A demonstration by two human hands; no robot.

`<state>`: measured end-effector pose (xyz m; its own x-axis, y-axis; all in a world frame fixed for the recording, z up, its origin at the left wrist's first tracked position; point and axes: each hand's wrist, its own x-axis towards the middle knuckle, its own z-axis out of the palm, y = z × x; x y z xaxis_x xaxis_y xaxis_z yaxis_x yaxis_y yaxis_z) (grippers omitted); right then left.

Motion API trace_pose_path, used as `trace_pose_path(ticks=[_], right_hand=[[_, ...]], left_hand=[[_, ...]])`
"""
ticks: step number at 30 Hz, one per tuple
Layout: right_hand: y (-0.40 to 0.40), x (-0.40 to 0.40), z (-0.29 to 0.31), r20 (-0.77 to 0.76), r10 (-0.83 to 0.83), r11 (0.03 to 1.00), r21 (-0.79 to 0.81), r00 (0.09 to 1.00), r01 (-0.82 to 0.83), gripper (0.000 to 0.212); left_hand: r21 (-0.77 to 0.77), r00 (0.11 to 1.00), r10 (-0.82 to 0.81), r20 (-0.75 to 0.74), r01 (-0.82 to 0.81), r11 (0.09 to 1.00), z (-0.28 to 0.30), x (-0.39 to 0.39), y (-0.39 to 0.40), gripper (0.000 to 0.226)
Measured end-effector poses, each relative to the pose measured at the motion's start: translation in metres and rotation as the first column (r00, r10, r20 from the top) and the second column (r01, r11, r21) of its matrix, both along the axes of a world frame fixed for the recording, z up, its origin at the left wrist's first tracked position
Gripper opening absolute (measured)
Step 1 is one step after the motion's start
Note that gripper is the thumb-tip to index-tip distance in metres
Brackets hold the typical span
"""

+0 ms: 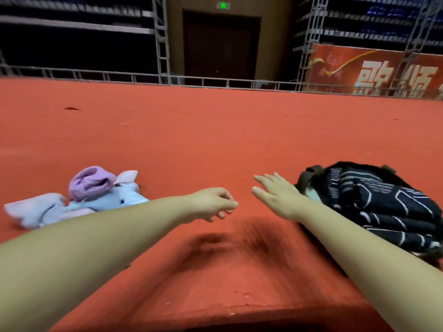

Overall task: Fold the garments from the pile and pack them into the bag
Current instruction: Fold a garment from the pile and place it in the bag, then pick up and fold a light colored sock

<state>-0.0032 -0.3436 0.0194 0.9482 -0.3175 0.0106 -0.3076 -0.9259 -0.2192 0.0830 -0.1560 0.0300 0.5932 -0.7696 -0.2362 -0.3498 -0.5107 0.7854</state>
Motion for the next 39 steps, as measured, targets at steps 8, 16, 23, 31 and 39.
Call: trace_pose_path(ticks=[8, 16, 23, 31, 39], right_hand=[[0.141, 0.066, -0.023, -0.087, 0.316, 0.931, 0.220, 0.945, -0.292, 0.058], [0.219, 0.083, -0.031, -0.010, 0.419, 0.881, 0.249, 0.908, -0.403, 0.041], [0.240, 0.097, -0.046, 0.210, 0.249, 0.863, 0.395, 0.946, -0.315, 0.039], [0.239, 0.115, -0.055, 0.173, 0.068, 0.717, 0.676, 0.983, -0.169, 0.055], [0.215, 0.109, -0.057, 0.150, -0.012, 0.522, 0.844, 0.989, -0.121, 0.029]], left_hand=[[0.146, 0.989, 0.140, 0.044, -0.146, 0.979, 0.008, 0.057, 0.155, 0.008], [0.256, 0.941, 0.182, 0.285, -0.258, 0.932, 0.018, 0.083, 0.245, 0.018], [0.253, 0.860, 0.193, 0.472, -0.342, 0.905, 0.004, 0.086, 0.259, 0.012], [0.220, 0.883, 0.169, 0.439, -0.288, 0.932, -0.003, 0.081, 0.236, 0.009], [0.053, 0.932, 0.221, 0.286, -0.246, 0.968, 0.005, 0.065, 0.211, 0.016]])
